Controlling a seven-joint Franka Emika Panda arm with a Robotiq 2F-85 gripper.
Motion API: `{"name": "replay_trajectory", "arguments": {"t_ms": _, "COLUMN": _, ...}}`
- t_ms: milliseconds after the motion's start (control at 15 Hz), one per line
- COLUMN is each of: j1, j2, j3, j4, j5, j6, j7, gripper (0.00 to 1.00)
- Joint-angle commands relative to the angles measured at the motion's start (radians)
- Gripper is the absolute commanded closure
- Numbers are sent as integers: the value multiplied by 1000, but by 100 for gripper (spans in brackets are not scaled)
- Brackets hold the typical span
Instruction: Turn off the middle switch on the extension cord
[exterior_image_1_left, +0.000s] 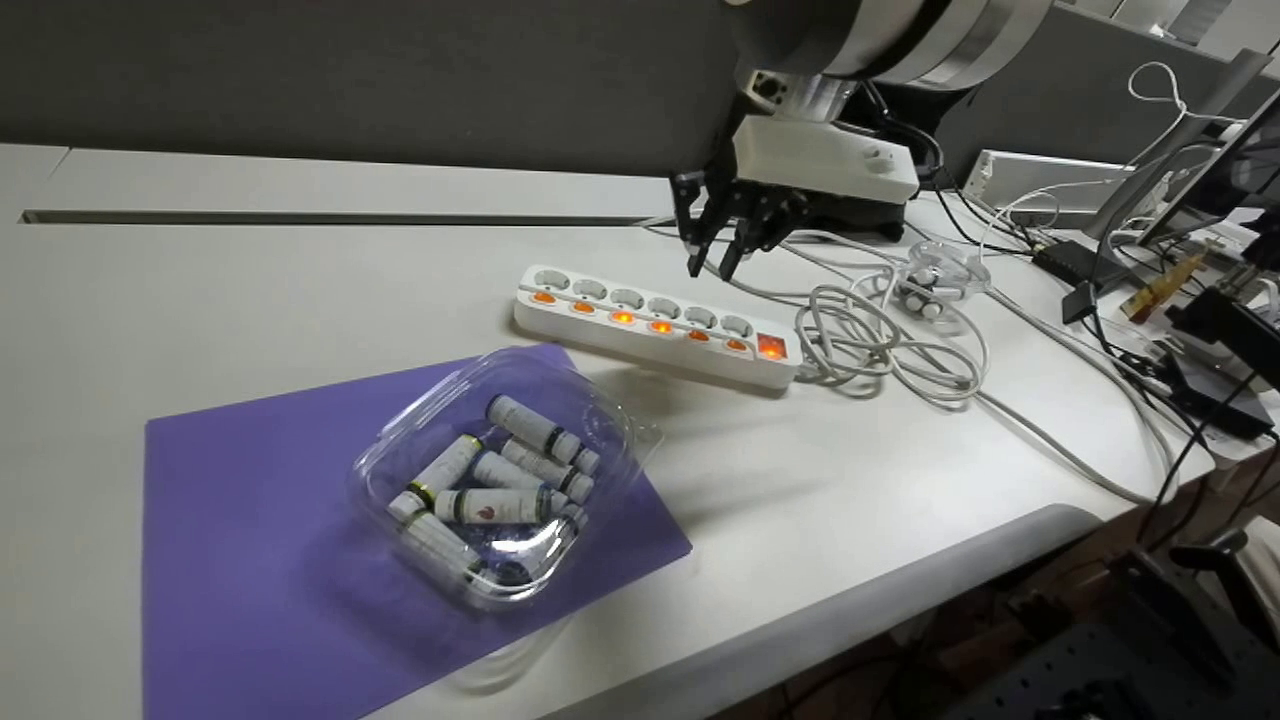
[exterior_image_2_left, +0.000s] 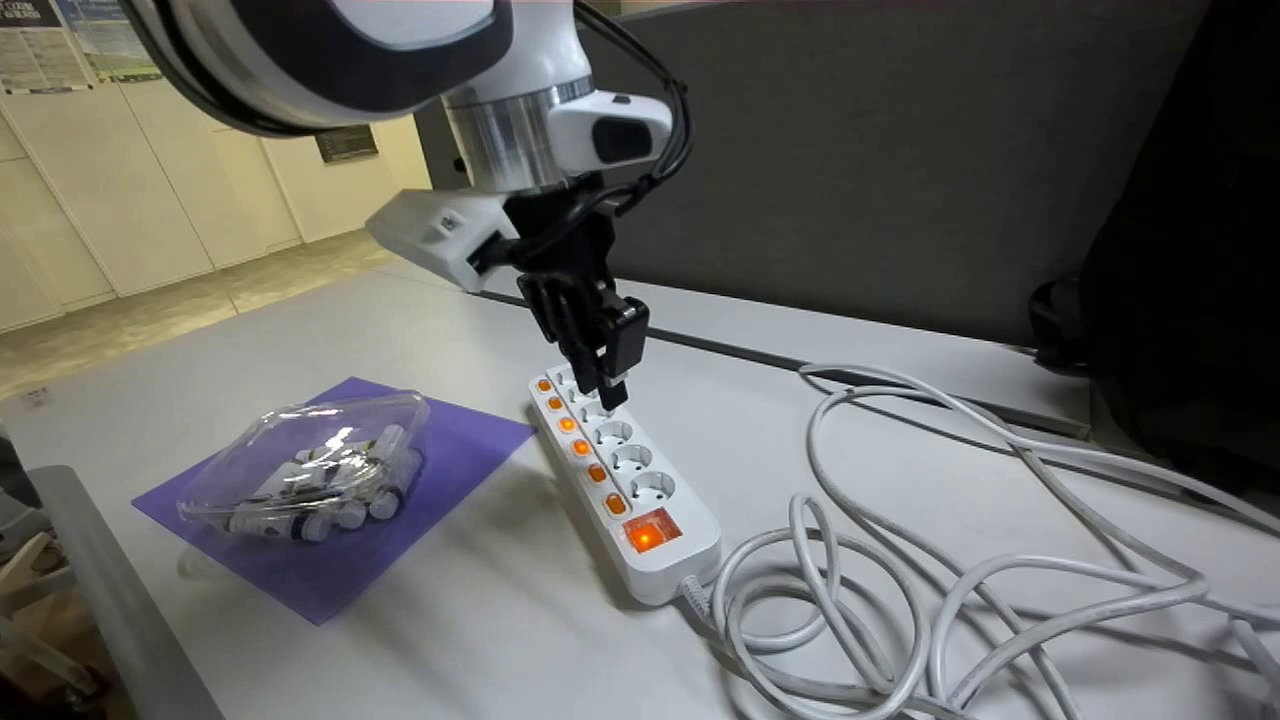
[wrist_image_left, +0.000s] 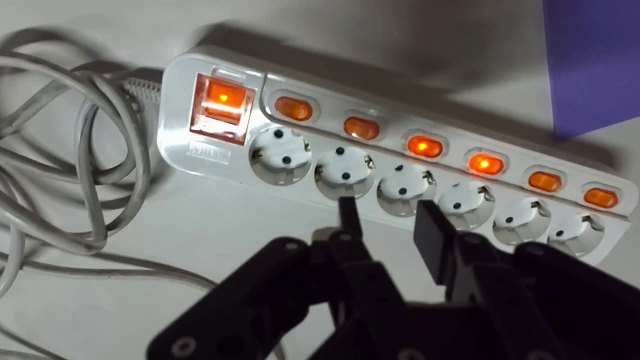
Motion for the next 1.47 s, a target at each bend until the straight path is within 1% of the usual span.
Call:
{"name": "replay_trajectory", "arguments": {"t_ms": 0, "j1": 15, "j2": 28, "j3": -8, "j4": 60, "j5": 16, "j6": -77, "j7": 62, "gripper": 96}}
{"name": "replay_trajectory", "arguments": {"t_ms": 133, "j1": 10, "j2": 40, "j3": 2, "j4": 73, "j5": 35, "j6": -107, "j7": 62, "gripper": 100}}
{"name": "replay_trajectory", "arguments": {"t_ms": 200, "j1": -1, "j2": 43, "j3": 13, "j4": 77, "j5": 62, "j6": -111, "j7": 54, "gripper": 100}}
{"name": "replay_trajectory", "arguments": {"t_ms": 267, "j1": 6, "j2": 26, "j3": 2, "j4": 44, "j5": 32, "j6": -79, "j7": 29, "gripper": 97}}
{"name": "replay_trajectory", "arguments": {"t_ms": 333, "j1": 5, "j2": 31, "j3": 4, "j4": 48, "j5": 43, "j6": -83, "j7": 29, "gripper": 99}}
{"name": "replay_trajectory", "arguments": {"t_ms": 600, "j1": 11, "j2": 43, "j3": 2, "j4": 50, "j5": 43, "j6": -73, "j7": 32, "gripper": 100}}
{"name": "replay_trajectory", "arguments": {"t_ms": 1067, "j1": -8, "j2": 84, "j3": 44, "j4": 54, "j5": 104, "j6": -40, "j7": 0, "gripper": 100}}
{"name": "replay_trajectory", "arguments": {"t_ms": 1400, "j1": -9, "j2": 104, "j3": 55, "j4": 56, "j5": 122, "j6": -27, "j7": -4, "gripper": 100}}
